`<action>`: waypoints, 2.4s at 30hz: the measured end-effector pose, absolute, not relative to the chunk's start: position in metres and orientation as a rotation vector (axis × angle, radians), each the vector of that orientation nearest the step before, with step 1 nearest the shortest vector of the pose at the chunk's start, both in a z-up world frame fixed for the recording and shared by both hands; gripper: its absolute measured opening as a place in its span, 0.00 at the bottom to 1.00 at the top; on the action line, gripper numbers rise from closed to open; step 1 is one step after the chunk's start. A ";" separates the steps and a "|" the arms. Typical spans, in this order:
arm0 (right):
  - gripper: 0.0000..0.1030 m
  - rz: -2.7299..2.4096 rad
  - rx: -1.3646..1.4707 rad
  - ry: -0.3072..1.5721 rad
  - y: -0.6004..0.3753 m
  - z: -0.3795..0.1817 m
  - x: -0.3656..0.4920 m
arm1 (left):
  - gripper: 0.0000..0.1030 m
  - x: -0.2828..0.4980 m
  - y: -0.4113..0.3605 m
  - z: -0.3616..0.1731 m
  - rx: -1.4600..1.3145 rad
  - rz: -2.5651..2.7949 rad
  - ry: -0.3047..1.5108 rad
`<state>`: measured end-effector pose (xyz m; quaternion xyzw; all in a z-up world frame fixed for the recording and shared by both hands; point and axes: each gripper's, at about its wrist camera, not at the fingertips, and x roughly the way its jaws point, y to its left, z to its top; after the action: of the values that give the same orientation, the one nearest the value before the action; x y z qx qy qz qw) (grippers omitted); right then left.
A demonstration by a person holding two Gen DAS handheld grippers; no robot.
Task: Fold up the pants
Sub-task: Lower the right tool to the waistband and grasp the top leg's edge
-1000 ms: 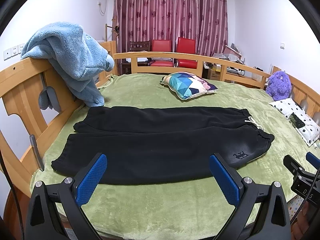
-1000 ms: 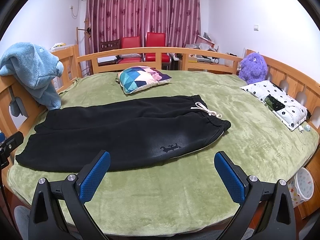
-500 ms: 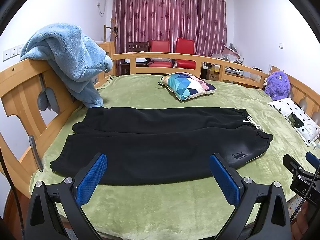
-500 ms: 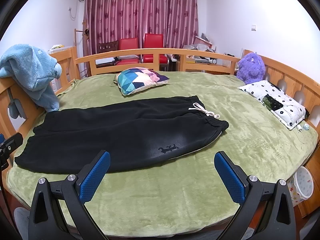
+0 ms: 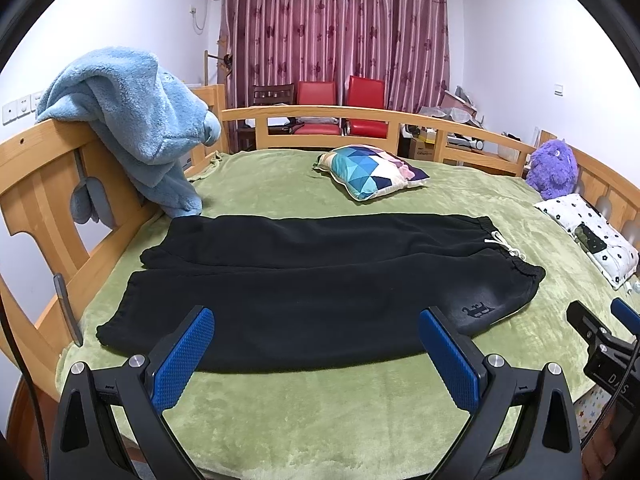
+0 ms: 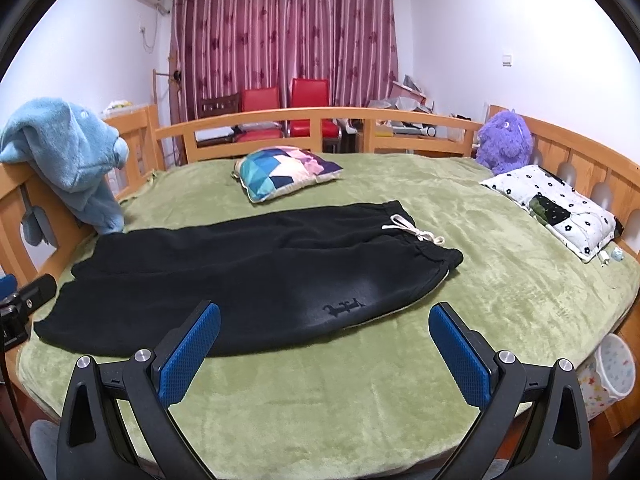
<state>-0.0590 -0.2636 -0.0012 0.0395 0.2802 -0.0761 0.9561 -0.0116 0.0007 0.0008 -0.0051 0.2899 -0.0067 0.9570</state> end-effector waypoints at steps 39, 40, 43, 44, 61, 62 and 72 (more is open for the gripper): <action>0.87 -0.253 0.363 0.854 -0.365 -0.202 0.058 | 0.96 0.099 0.142 -0.206 -0.352 0.154 0.908; 0.87 -0.248 0.378 0.858 -0.368 -0.203 0.061 | 0.96 0.101 0.147 -0.210 -0.365 0.172 0.909; 0.87 -0.248 0.388 0.867 -0.375 -0.206 0.073 | 0.96 0.104 0.155 -0.214 -0.384 0.190 0.898; 0.87 -0.243 0.393 0.867 -0.376 -0.208 0.077 | 0.95 0.106 0.156 -0.215 -0.379 0.205 0.890; 0.16 -0.175 0.359 0.901 -0.364 -0.196 0.159 | 0.13 0.144 0.176 -0.175 -0.365 0.221 0.889; 0.16 -0.167 0.354 0.888 -0.363 -0.188 0.161 | 0.13 0.148 0.176 -0.165 -0.358 0.214 0.872; 0.13 -0.128 0.309 0.782 -0.354 -0.105 0.225 | 0.12 0.211 0.175 -0.091 -0.297 0.169 0.725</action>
<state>0.2247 -0.3544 -0.1049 0.1501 0.3794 -0.0622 0.9109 0.2110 0.1747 -0.0907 -0.1445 0.3528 0.0822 0.9208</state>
